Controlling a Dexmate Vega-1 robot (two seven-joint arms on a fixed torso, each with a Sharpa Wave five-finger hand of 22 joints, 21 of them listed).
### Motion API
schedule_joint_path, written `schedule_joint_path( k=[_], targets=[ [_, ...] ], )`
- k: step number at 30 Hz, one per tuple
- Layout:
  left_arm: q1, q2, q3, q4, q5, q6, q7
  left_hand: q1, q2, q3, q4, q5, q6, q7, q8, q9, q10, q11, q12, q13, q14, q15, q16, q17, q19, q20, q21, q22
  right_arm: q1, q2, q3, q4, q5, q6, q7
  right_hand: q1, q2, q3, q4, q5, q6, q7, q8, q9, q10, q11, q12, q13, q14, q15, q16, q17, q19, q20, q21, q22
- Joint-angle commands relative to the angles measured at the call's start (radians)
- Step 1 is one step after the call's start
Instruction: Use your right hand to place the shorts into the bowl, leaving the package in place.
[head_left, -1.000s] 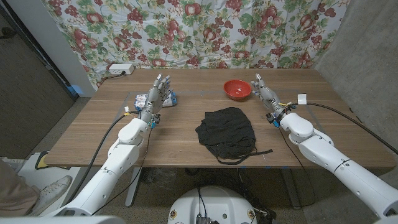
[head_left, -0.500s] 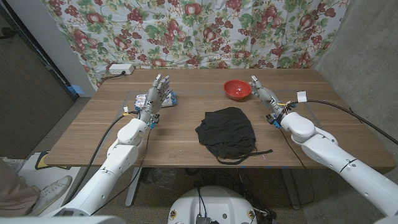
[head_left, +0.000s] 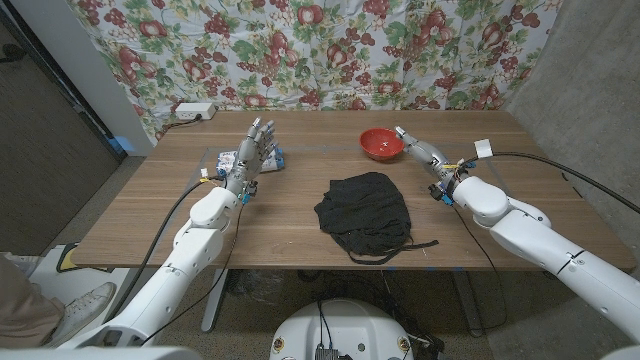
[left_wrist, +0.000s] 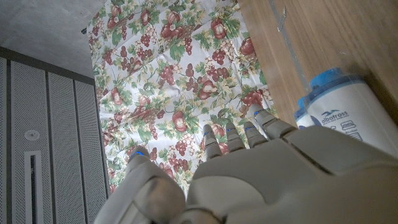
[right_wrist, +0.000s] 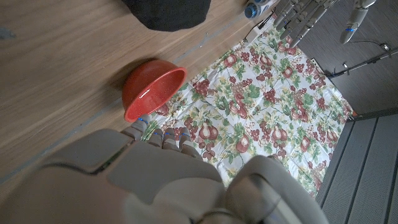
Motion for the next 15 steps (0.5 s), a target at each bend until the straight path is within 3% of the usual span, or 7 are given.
schedule_joint_path(
  k=[1, 8, 11, 15],
  targets=[
    [-0.024, -0.006, 0.003, 0.026, 0.002, -0.003, -0.021, -0.001, -0.002, -0.007, 0.000, 0.007, 0.002, 0.000, 0.008, 0.004, 0.001, 0.005, 0.006, 0.003, -0.009, 0.002, 0.004, 0.002, -0.001, 0.008, 0.004, 0.002, -0.011, -0.033, -0.007, -0.065, -0.074, -0.051, -0.020, 0.016, 0.004, 0.002, -0.007, 0.007, -0.010, 0.006, 0.003, 0.005, -0.010, 0.000, -0.002, 0.002, -0.019, -0.001, 0.000, 0.002, -0.010, 0.002, -0.002, 0.002],
    [-0.032, -0.003, 0.002, 0.027, 0.005, 0.002, -0.028, -0.002, -0.002, -0.008, 0.001, 0.007, 0.002, 0.001, 0.008, 0.004, 0.001, 0.004, 0.007, 0.003, -0.010, 0.005, 0.004, 0.002, 0.000, 0.007, 0.004, 0.002, -0.007, -0.064, -0.017, -0.117, -0.126, -0.098, -0.004, 0.023, 0.005, 0.003, -0.012, 0.011, -0.008, -0.001, 0.006, 0.005, -0.002, -0.007, 0.004, 0.002, -0.010, -0.007, 0.006, 0.002, -0.003, 0.005, 0.003, 0.002],
    [-0.036, -0.005, 0.003, 0.030, 0.005, 0.003, -0.031, -0.002, -0.001, -0.009, 0.001, 0.007, 0.001, 0.000, 0.008, 0.004, 0.002, 0.005, 0.007, 0.003, -0.009, 0.005, 0.004, 0.002, 0.000, 0.006, 0.004, 0.002, -0.003, -0.084, -0.023, -0.146, -0.159, -0.127, 0.005, 0.033, 0.003, 0.004, -0.019, 0.016, -0.020, -0.017, 0.003, 0.005, -0.004, -0.013, 0.005, 0.003, -0.006, -0.026, 0.008, 0.002, 0.005, 0.019, 0.007, 0.001],
    [-0.037, -0.009, 0.004, 0.026, 0.004, 0.016, -0.026, -0.002, -0.001, -0.009, 0.001, 0.007, 0.003, 0.000, 0.008, 0.004, -0.002, 0.006, 0.006, 0.003, -0.010, 0.004, 0.005, 0.002, 0.001, 0.007, 0.005, 0.002, -0.006, -0.092, -0.018, -0.167, -0.180, -0.150, 0.001, 0.044, 0.000, 0.004, -0.026, 0.021, -0.035, -0.033, 0.000, 0.005, -0.007, -0.024, 0.005, 0.003, -0.007, -0.034, 0.008, 0.001, 0.010, 0.016, 0.010, 0.001]
  ],
)
